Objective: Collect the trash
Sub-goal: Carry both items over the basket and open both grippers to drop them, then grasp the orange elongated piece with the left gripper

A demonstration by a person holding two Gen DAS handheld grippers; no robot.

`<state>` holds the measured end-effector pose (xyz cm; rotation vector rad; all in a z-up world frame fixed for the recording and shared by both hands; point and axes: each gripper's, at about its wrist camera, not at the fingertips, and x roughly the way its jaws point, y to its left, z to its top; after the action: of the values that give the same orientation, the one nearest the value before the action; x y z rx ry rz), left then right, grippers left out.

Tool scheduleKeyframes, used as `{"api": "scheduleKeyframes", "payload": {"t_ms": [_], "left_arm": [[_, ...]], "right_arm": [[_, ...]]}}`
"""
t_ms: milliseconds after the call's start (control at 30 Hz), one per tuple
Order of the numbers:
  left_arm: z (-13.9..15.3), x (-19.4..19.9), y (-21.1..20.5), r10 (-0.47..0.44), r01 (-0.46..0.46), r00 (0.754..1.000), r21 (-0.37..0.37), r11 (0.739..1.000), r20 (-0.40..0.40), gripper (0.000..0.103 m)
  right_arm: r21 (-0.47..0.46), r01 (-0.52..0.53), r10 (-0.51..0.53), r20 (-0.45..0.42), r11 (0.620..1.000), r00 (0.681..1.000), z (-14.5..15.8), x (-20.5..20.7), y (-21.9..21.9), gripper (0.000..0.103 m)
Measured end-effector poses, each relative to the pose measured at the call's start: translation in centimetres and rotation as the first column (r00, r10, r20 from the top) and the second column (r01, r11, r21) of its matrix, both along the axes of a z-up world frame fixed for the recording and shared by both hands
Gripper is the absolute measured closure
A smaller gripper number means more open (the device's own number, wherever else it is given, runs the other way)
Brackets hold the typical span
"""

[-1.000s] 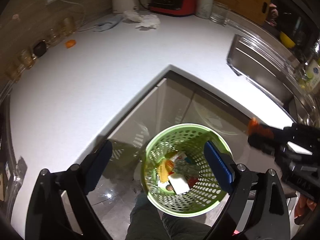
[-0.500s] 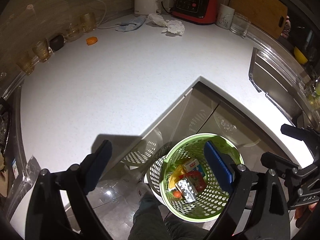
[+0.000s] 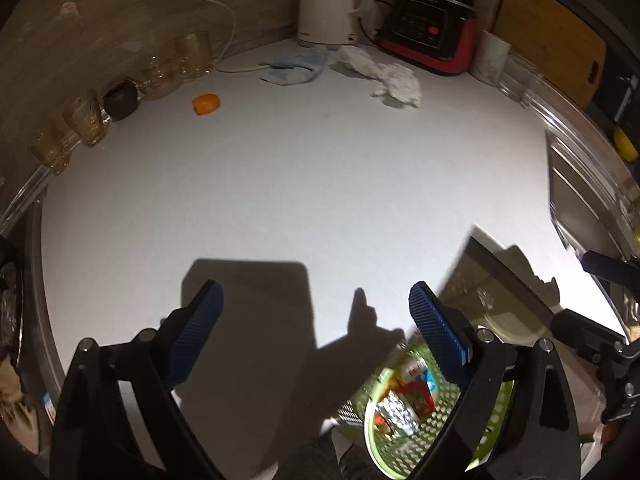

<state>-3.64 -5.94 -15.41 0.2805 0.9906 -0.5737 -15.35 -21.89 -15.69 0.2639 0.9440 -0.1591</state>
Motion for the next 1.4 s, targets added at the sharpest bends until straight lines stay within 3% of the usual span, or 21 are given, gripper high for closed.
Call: {"api": "scheduleKeyframes", "payload": {"t_ms": [333,533,733,867,967,1067,1167,1400], "left_arm": [[-0.6,14.3,-0.3,0.123,-0.121,0.99,-0.043,0.992,0.064,0.013],[-2.5,22.2,-1.5,0.178,-0.176,0.983,-0.046,0.983,0.045,0.013],[-4.6,27.5,-2.7,0.196,-0.196,0.981,-0.04,0.98,0.0,0.015],[-6.1,29.7,-3.7,0.191,-0.193,0.981,-0.03,0.981,-0.036,0.028],[-6.3,30.1,-4.1,0.194,-0.195,0.981,-0.023,0.981,-0.017,0.035],[-6.0,30.5,-4.5,0.188,-0.188,0.982,-0.022,0.982,-0.004,0.065],[-6.0,31.3,-4.3,0.196,-0.196,0.98,-0.039,0.98,-0.026,0.079],[-6.2,31.7,-4.1,0.205,-0.205,0.979,-0.027,0.978,-0.014,0.085]], "right_arm": [[-0.012,-0.012,0.013,0.046,1.0,0.999,1.1,10.8,-0.9,0.002],[0.007,-0.002,0.001,0.059,1.0,0.998,1.0,16.9,-2.0,0.002],[0.013,0.009,-0.009,0.065,1.0,0.998,0.7,20.7,-2.3,0.002],[0.024,0.01,-0.012,0.06,1.0,0.998,0.2,23.0,-2.7,0.002],[0.018,0.004,-0.005,0.056,1.0,0.998,-0.1,24.8,-2.9,0.002],[0.012,-0.004,0.003,0.074,1.0,0.997,-0.3,26.9,-3.1,0.002],[-0.015,-0.018,0.02,0.084,1.0,0.996,-0.7,29.8,-3.1,0.002],[-0.087,-0.039,0.044,0.048,0.995,0.998,-2.8,38.4,-2.9,0.002]]}}
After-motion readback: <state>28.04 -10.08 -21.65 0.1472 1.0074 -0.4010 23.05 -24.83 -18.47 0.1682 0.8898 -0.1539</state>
